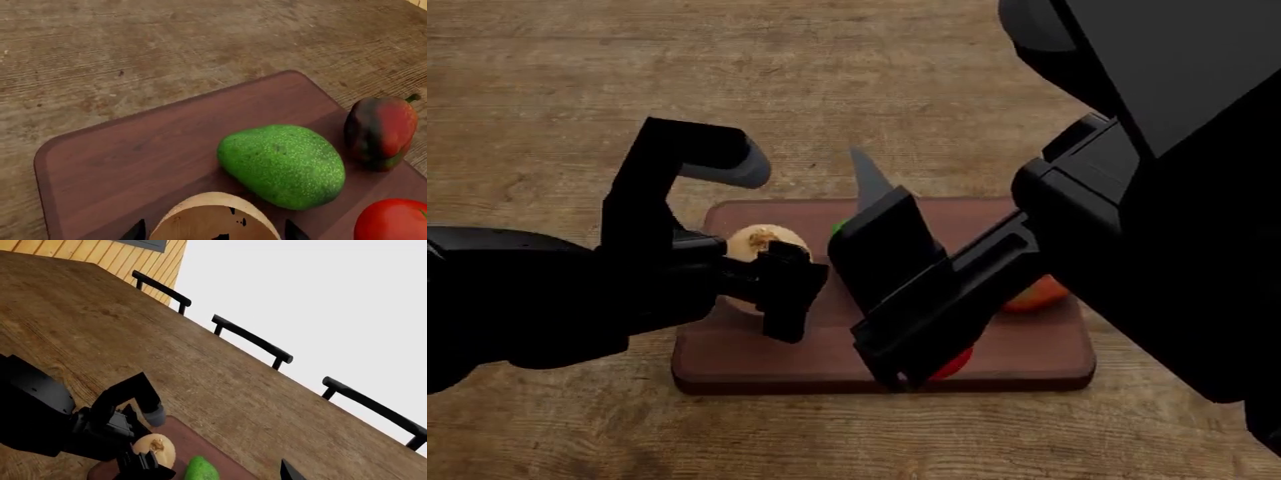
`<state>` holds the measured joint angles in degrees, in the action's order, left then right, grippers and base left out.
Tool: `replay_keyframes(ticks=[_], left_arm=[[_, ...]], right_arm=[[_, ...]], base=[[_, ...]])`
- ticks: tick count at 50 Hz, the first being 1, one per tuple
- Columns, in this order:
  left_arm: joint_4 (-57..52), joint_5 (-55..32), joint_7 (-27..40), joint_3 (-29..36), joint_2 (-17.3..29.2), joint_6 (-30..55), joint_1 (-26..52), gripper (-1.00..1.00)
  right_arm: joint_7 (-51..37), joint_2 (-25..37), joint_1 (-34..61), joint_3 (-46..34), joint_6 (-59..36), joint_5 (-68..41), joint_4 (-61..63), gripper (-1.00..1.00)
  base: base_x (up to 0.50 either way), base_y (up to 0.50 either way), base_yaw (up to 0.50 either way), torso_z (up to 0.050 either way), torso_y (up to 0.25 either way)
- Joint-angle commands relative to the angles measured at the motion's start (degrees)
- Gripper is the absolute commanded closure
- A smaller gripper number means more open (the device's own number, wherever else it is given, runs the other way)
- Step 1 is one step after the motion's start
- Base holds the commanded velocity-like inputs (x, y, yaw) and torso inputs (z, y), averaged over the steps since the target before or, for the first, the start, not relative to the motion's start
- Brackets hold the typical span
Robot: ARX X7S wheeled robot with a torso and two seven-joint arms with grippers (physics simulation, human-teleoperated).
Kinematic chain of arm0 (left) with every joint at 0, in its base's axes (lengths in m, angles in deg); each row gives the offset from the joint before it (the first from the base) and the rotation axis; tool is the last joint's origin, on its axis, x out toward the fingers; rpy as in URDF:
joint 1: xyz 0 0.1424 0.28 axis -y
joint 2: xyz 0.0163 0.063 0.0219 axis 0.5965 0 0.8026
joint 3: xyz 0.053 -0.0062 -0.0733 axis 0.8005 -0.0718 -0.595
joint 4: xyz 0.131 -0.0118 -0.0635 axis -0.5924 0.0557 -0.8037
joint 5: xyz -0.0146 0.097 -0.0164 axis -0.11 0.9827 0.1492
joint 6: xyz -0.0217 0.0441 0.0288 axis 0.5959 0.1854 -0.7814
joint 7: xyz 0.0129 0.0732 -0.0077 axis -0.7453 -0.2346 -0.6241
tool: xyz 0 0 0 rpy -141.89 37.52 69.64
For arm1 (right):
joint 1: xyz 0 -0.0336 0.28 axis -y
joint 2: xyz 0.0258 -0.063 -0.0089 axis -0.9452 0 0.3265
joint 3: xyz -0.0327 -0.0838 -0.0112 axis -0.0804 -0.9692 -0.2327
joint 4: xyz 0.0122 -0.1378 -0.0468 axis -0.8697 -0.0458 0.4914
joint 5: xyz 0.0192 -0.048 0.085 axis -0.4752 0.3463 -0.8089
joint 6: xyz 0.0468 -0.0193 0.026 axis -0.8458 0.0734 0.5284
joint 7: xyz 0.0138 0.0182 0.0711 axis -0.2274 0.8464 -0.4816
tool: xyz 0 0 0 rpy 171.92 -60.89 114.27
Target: Place the avocado, onion, tomato and bell pepper on the cutting board.
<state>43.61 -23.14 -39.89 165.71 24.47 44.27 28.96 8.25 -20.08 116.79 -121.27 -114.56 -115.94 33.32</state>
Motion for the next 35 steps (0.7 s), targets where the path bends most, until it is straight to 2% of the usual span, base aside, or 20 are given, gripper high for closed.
replay_keyframes(ticks=[1, 5, 17, 24, 29, 35], left_arm=[[-1.5, -0.2, 2.1, -0.1, 0.8, -1.0, 0.2, -1.0], [-2.8, 0.1, 1.7, -0.3, 1.4, -1.0, 0.6, -1.0], [-12.6, -0.9, 7.8, -2.4, 6.2, -1.8, 2.1, -1.0], [-25.8, -3.1, 15.7, -5.6, 13.4, -3.2, 2.6, -1.0], [-33.5, -2.5, 20.5, -7.2, 19.0, -4.8, 2.6, -1.0], [-42.5, -4.6, 23.1, -9.5, 25.7, -5.4, 2.8, -1.0]], right_arm=[[0.3, -0.5, 0.1, 0.0, 0.1, 0.5, -0.2, -1.0], [-0.2, -0.4, 0.3, 0.0, 0.1, 0.1, -0.1, -1.0], [-1.0, 0.2, 0.8, 0.3, 0.3, -1.2, 0.6, -1.0], [-1.8, -0.1, 3.2, 0.4, -0.5, -2.6, -0.2, -1.0], [-5.6, 1.7, 4.9, 0.9, 0.4, -7.1, 1.9, -1.0], [-9.9, 3.4, 8.3, 1.2, 0.8, -12.4, 3.4, -1.0]], base=[[0.0, 0.0, 0.0, 0.0, 0.0], [0.0, 0.0, 0.0, 0.0, 0.0], [0.0, 0.0, 0.0, 0.0, 0.0], [0.0, 0.0, 0.0, 0.0, 0.0], [0.0, 0.0, 0.0, 0.0, 0.0], [0.0, 0.0, 0.0, 0.0, 0.0]])
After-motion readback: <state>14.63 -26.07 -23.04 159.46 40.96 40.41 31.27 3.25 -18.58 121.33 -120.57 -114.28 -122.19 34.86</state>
